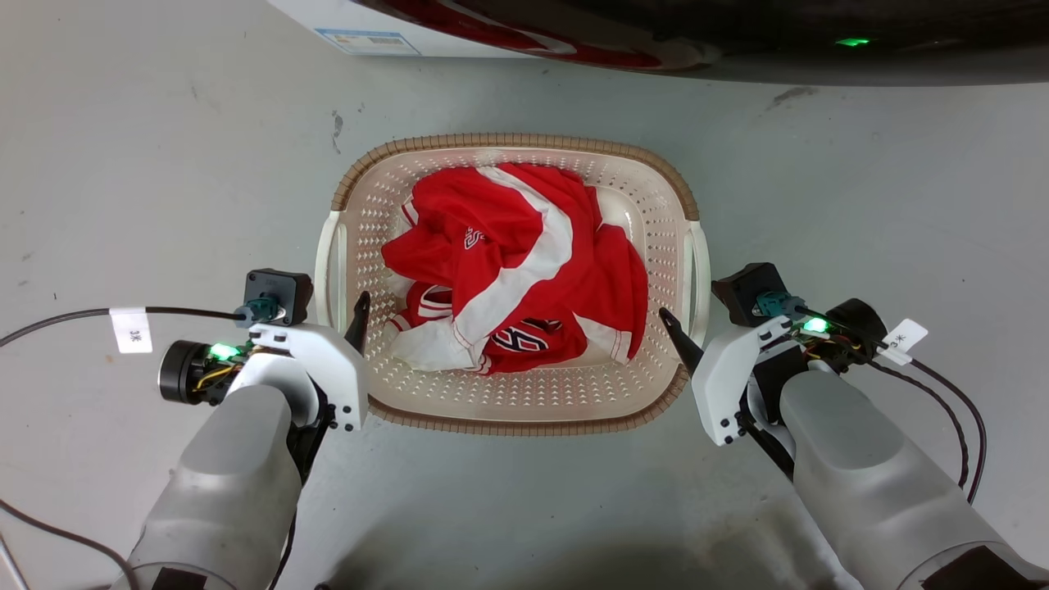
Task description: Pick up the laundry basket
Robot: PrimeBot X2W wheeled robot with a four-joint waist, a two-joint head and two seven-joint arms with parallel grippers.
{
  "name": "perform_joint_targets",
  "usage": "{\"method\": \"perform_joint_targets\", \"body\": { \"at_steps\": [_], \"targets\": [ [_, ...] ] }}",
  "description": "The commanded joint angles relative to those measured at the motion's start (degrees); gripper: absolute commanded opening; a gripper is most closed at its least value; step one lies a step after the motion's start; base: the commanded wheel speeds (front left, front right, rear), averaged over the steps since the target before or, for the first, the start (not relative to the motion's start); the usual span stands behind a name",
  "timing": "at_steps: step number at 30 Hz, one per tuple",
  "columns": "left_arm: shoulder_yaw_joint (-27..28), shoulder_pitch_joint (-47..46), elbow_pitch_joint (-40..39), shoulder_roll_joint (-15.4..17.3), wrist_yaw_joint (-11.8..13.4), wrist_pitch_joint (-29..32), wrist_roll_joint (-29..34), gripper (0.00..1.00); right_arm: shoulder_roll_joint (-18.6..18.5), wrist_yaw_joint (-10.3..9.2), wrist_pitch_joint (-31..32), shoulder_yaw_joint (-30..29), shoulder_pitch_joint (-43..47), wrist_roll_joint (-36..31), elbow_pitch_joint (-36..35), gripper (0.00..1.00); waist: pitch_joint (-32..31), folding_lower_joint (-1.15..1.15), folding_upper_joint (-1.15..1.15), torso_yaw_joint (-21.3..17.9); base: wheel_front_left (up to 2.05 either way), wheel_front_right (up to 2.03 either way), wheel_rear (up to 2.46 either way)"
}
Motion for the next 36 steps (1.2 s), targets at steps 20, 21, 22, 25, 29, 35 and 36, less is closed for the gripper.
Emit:
{"method": "perform_joint_targets", "body": {
  "at_steps": [20,21,22,25,29,35,36],
  "targets": [
    [-10.44,-2.31,1.07,-0.95,-0.15,3.23,-8.15,0.00,0.17,-0.02,2.90,3.58,-1.16,4.26,0.67,0.00,0.03,0.00,0.00,0.94,0.00,0.00,0.00],
    [-10.96,-1.92,1.07,-1.08,-0.15,3.50,-8.68,0.00,0.21,-0.02,3.07,3.92,-0.77,4.56,0.57,0.00,-0.51,0.00,0.00,0.97,0.00,0.00,0.00],
    [-11.45,-1.50,1.07,-1.17,-0.15,3.69,-9.18,0.00,0.22,-0.02,3.24,4.27,-0.39,4.82,0.50,0.00,-1.17,0.00,0.00,1.00,0.00,0.00,0.00],
    [-13.14,-0.50,0.99,-1.28,-0.15,4.70,-10.70,0.00,0.25,-0.01,3.95,5.30,0.48,5.77,0.40,0.00,-3.39,0.00,0.00,0.97,0.00,0.00,0.00],
    [-15.45,1.29,0.37,-1.27,-0.17,6.48,-12.98,0.00,0.36,0.00,5.00,6.76,1.87,7.50,0.15,0.00,-6.74,0.00,0.00,0.68,0.00,0.00,0.00],
    [-19.13,4.14,-0.95,-1.08,-0.29,9.95,-16.76,0.00,0.45,0.05,7.22,9.16,4.28,10.41,-0.06,0.00,-12.24,0.00,0.00,0.19,0.00,0.00,0.00],
    [-19.81,4.52,-1.30,-1.11,-0.29,10.62,-17.41,0.00,0.47,0.05,7.68,9.54,4.53,10.95,-0.16,0.00,-13.05,0.00,0.00,0.11,0.00,0.00,0.00]
  ]
}}
